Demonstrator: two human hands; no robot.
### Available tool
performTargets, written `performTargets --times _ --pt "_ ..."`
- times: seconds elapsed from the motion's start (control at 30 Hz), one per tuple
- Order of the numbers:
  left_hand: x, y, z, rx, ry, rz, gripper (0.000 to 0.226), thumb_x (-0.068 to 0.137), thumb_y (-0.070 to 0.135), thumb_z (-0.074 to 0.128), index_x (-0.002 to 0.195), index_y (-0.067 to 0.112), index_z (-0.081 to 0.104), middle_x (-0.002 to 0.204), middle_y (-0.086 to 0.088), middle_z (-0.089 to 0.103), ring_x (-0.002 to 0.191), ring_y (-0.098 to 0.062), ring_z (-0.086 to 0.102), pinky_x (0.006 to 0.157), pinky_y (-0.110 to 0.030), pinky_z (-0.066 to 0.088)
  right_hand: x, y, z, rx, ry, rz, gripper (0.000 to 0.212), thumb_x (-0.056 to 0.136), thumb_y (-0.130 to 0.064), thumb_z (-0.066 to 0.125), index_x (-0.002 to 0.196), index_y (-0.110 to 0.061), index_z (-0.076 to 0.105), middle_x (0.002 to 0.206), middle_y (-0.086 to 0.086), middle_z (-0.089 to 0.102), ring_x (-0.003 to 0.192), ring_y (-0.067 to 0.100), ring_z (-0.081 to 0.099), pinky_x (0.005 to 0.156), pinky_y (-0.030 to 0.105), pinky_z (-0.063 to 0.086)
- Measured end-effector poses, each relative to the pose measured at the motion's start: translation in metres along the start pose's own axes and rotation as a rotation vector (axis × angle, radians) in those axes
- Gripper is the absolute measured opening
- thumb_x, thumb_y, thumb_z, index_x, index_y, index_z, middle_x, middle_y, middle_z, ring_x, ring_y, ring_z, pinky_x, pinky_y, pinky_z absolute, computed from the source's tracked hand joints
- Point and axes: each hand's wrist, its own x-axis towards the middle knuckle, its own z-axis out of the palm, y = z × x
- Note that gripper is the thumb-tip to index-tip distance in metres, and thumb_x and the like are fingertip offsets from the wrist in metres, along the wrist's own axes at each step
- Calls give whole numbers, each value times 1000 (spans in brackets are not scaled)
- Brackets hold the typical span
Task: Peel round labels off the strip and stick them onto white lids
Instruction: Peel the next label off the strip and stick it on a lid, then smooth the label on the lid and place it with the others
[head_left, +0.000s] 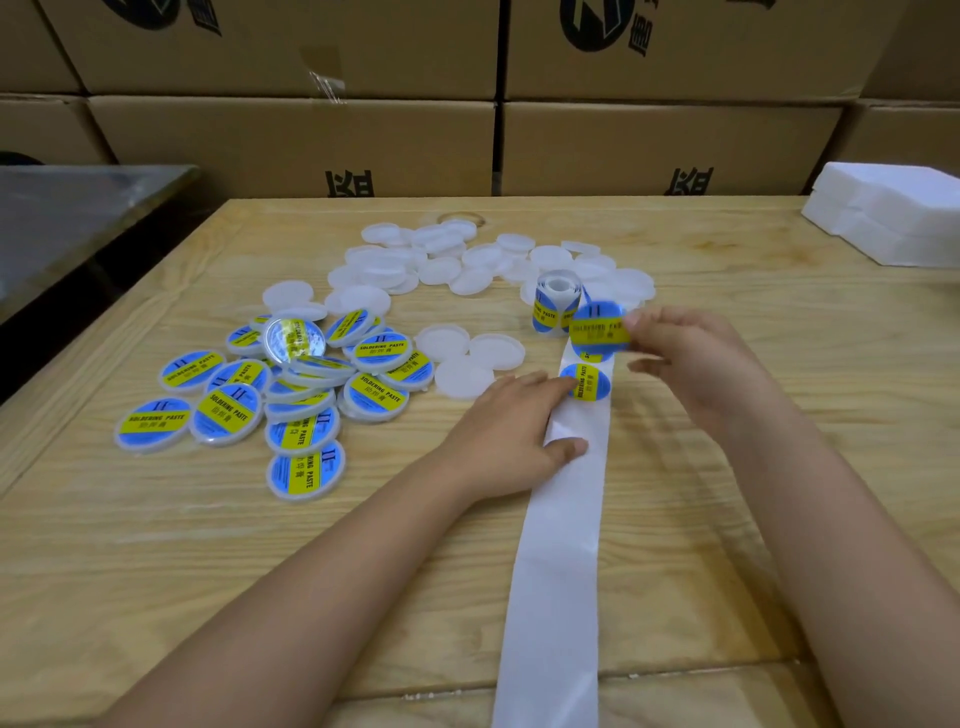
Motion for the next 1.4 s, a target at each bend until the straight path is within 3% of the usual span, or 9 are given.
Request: performTargets --times 0.17,0.3,0.4,0.57,0.7,0.9,1.03,1.23,1.4 --pt "0 1 1 32 -22 60 47 95 35 46 138 16 42 140 -3 46 134 -20 32 109 -34 25 4 21 41 476 65 -19 11 90 -11 57 80 -14 61 72 1 55 59 8 49 49 18 39" --pt "-2 4 -1 -57 23 85 37 100 21 36 132 7 49 138 -6 49 132 -20 38 110 -31 26 9 32 56 501 100 35 14 90 -9 57 76 -13 58 61 0 46 53 10 42 49 18 37" --pt "-5 2 -4 83 300 19 29 91 13 42 110 5 63 113 -9 64 108 -28 56 97 -38 37 12 37 52 523 95 23 14 91 -6 55 77 -9 58 62 3 45 56 12 41 58 24 34" --pt "-2 -18 -8 404 286 -301 40 87 20 45 127 17 51 137 4 49 133 -19 32 114 -41 0 11 39 51 475 37 -43 16 89 -3 54 78 -13 59 70 1 49 64 11 45 62 24 35" --pt "0 -20 -10 322 378 -311 19 90 22 49 105 19 60 111 2 62 122 -17 45 111 -34 9 10 40 50 496 -22 -104 19 89 0 53 94 -16 60 78 0 56 66 13 45 62 25 35" --pt "-1 -14 -20 -104 494 -280 16 95 18 50 101 7 59 96 -8 67 93 -30 58 81 -40 42 5 45 54 111 -151 -306 68 85 9 55 126 -43 43 120 10 61 70 16 45 68 22 41" --pt "-3 -13 -20 -303 584 -238 11 96 15 47 98 8 55 84 2 59 82 -26 57 68 -31 40 5 50 61 -88 -151 -408 66 87 6 53 130 -43 39 96 -2 61 65 16 39 69 18 40" --pt "-3 -17 -21 -665 577 -337 14 99 18 43 91 22 54 86 2 61 51 -12 61 50 -33 54 6 49 61 -15 -159 -368 55 87 7 55 122 -34 47 68 -2 60 64 14 56 72 30 46" --pt "-2 -16 -26 -992 472 -402 16 97 4 43 99 11 58 87 -7 63 71 -18 64 53 -25 56 7 50 59 136 -120 -313 54 88 7 55 131 -24 41 60 -5 62 53 12 56 59 23 48"
